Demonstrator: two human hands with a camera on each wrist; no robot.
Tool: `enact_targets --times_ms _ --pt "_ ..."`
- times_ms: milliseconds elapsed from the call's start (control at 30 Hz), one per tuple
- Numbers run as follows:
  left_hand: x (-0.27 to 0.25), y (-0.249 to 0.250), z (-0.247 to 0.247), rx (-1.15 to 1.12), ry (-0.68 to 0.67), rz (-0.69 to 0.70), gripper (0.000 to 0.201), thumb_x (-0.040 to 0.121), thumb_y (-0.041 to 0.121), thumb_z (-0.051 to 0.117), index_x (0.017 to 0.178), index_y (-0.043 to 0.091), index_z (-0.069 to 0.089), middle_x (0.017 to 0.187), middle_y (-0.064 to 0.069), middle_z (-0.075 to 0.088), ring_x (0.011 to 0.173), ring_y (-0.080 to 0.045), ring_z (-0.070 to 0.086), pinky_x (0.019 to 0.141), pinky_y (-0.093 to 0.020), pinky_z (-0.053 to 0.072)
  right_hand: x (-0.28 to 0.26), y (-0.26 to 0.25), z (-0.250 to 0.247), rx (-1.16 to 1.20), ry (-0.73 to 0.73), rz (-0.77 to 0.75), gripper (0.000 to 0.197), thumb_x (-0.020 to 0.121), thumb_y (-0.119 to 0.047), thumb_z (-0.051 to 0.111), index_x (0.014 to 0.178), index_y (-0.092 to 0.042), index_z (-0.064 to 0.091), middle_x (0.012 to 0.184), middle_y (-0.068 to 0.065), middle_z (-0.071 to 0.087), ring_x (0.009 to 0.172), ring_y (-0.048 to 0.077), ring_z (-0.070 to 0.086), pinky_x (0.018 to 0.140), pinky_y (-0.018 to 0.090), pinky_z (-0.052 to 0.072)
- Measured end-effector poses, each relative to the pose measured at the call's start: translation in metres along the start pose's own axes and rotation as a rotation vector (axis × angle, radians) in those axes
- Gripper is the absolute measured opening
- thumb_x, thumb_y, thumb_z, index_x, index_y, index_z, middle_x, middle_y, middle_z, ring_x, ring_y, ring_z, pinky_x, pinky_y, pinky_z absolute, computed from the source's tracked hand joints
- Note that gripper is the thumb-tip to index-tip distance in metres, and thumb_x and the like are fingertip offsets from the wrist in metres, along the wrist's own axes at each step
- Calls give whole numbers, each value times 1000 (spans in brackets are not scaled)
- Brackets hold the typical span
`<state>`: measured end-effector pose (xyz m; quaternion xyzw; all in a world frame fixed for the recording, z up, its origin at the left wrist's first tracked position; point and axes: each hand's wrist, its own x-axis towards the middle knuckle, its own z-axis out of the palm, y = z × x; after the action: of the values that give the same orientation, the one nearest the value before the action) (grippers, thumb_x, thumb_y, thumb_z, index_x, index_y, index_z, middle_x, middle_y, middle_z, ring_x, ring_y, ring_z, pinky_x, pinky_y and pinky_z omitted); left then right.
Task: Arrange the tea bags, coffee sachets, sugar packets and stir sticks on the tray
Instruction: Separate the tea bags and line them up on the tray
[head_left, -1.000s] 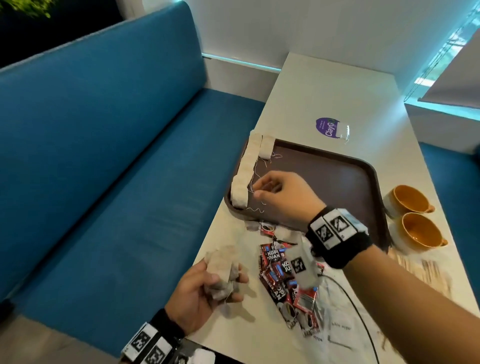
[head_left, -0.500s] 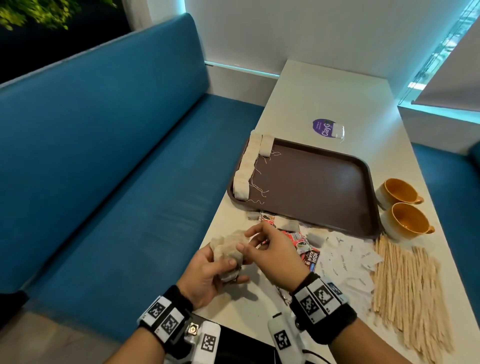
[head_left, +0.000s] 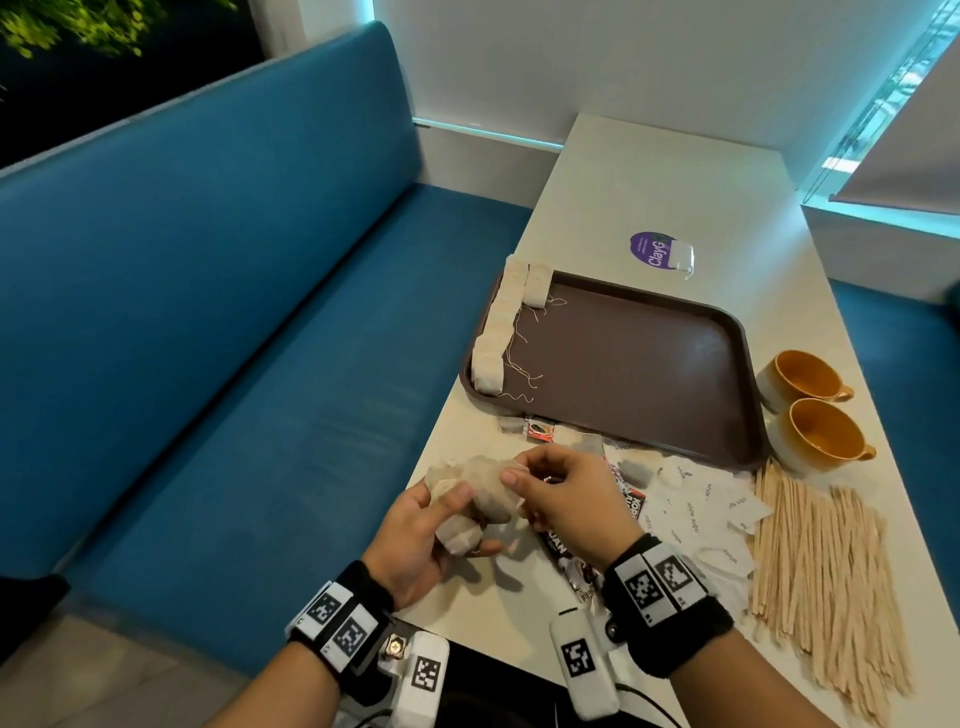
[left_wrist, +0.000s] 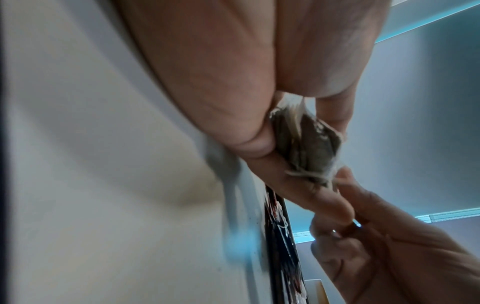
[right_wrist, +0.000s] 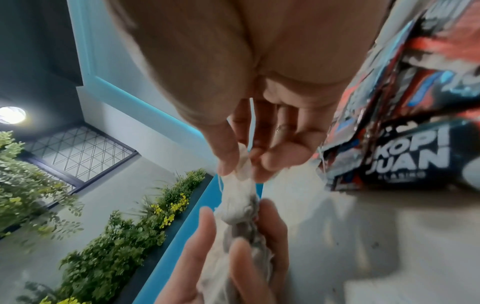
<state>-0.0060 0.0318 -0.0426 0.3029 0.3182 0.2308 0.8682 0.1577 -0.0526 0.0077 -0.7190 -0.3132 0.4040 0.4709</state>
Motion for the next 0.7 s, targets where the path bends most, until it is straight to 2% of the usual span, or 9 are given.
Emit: enact_targets --times_ms 100,267,333,433,533,600,700 --pt "1 0 0 12 -9 14 47 84 16 69 125 -3 56 106 -26 67 93 -35 71 63 -42 61 3 -5 -9 122 7 41 15 91 -10 75 98 1 69 63 9 66 46 15 58 46 25 48" --pt "2 -2 -1 -8 -30 20 44 83 13 68 120 -7 54 99 -24 67 92 -36 72 61 -39 62 11 -19 -21 195 17 21 16 91 1 69 104 9 68 79 27 68 60 21 67 60 26 61" --pt "3 -3 -2 -2 -29 28 44 85 12 67 122 -8 54 102 -21 68 94 -37 72 59 -38 62 18 -27 -29 134 31 -15 13 92 -3 70 103 3 72 87 22 75 69 23 72 67 25 62" --pt "5 -4 -3 43 -17 34 39 84 12 68 116 -8 57 100 -19 69 90 -33 72 56 -35 59 43 -41 -45 109 74 -52 9 93 -8 70 99 -4 75 89 13 78 78 23 75 74 28 63" --pt "6 -4 -4 69 0 27 32 83 13 70 108 -4 61 97 -21 66 82 -29 69 53 -33 56 88 -54 -66 118 153 -100 4 93 -5 71 92 -7 74 83 12 76 74 21 74 75 32 64" --pt "6 -5 -5 77 -5 21 32 83 13 70 108 -5 60 96 -21 65 81 -28 67 53 -33 55 126 -58 -81 72 209 -131 6 93 -3 70 90 -8 72 84 13 74 69 20 72 72 32 64" --pt "8 -4 -6 87 -17 6 39 83 13 71 113 -8 56 94 -22 64 82 -29 67 53 -34 55 177 -61 -98 -17 295 -83 7 95 -4 68 88 -7 69 88 21 70 63 18 68 66 30 64"
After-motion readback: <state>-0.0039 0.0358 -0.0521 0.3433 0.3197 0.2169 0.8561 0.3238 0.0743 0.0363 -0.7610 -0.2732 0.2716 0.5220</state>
